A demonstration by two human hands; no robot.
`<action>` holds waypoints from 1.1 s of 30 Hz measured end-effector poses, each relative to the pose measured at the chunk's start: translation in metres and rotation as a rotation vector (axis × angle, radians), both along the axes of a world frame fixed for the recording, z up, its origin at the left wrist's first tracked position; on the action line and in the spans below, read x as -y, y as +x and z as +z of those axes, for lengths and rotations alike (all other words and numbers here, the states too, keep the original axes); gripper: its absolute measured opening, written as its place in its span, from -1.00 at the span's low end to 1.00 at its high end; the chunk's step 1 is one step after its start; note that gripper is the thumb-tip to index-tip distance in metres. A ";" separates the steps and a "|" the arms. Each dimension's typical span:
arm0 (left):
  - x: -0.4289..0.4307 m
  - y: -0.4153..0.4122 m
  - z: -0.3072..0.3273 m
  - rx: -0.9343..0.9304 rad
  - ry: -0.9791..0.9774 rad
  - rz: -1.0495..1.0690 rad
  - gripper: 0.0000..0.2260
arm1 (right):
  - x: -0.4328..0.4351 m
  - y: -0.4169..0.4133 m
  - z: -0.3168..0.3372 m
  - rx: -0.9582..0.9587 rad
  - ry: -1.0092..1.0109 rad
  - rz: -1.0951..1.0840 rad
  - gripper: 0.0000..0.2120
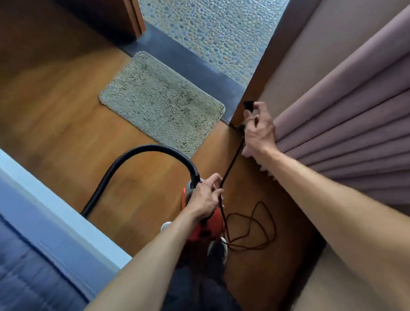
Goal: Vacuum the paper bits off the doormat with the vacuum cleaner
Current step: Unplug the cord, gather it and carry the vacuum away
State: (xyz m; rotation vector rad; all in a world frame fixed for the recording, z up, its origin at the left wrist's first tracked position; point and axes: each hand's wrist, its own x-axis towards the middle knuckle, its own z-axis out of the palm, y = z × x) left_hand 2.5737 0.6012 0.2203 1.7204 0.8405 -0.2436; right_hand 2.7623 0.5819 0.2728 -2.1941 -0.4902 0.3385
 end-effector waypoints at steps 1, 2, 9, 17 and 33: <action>0.001 -0.010 -0.006 -0.015 -0.013 0.016 -0.84 | -0.004 -0.009 -0.006 -0.014 -0.010 0.025 -0.87; 0.003 -0.020 -0.013 -0.030 -0.027 0.034 -0.84 | -0.008 -0.019 -0.014 -0.025 -0.016 0.055 -0.86; 0.012 -0.081 -0.053 -0.151 -0.066 0.133 -0.90 | -0.023 -0.081 -0.069 -0.110 -0.108 0.157 -0.84; 0.030 -0.119 -0.107 -0.179 -0.139 0.212 -0.81 | -0.020 -0.119 -0.122 -0.168 -0.192 0.178 -0.80; 0.097 -0.117 -0.216 -0.285 -0.242 0.435 -0.91 | 0.015 -0.123 -0.268 -0.294 -0.324 0.299 -0.83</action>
